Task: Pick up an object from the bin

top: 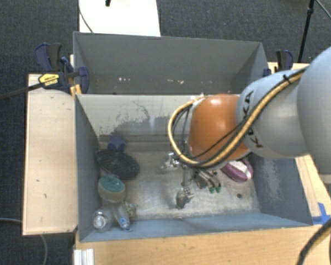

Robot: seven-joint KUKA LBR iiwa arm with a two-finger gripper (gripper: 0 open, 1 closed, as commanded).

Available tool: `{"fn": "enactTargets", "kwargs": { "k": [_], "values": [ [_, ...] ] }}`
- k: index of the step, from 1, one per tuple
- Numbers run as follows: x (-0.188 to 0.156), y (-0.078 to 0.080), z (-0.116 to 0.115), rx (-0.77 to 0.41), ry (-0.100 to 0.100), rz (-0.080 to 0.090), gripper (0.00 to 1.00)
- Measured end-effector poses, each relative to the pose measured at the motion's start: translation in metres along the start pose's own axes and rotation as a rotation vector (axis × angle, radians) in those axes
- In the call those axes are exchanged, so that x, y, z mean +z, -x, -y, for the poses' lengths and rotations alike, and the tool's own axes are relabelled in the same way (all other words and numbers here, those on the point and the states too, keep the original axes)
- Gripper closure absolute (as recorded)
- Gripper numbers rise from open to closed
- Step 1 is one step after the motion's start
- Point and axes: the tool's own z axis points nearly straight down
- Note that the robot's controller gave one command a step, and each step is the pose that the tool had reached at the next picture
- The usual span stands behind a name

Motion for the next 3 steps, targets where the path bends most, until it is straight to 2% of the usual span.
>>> {"fn": "enactTargets", "kwargs": {
  "k": [1, 2, 3],
  "values": [
    [-0.061, 0.066, -0.110, -0.165, 0.002, 0.016, 0.00],
    [-0.011, 0.089, -0.126, -0.280, -0.008, 0.017, 0.00],
    [-0.011, 0.089, -0.125, -0.276, -0.008, 0.016, 1.00]
  ]
}}
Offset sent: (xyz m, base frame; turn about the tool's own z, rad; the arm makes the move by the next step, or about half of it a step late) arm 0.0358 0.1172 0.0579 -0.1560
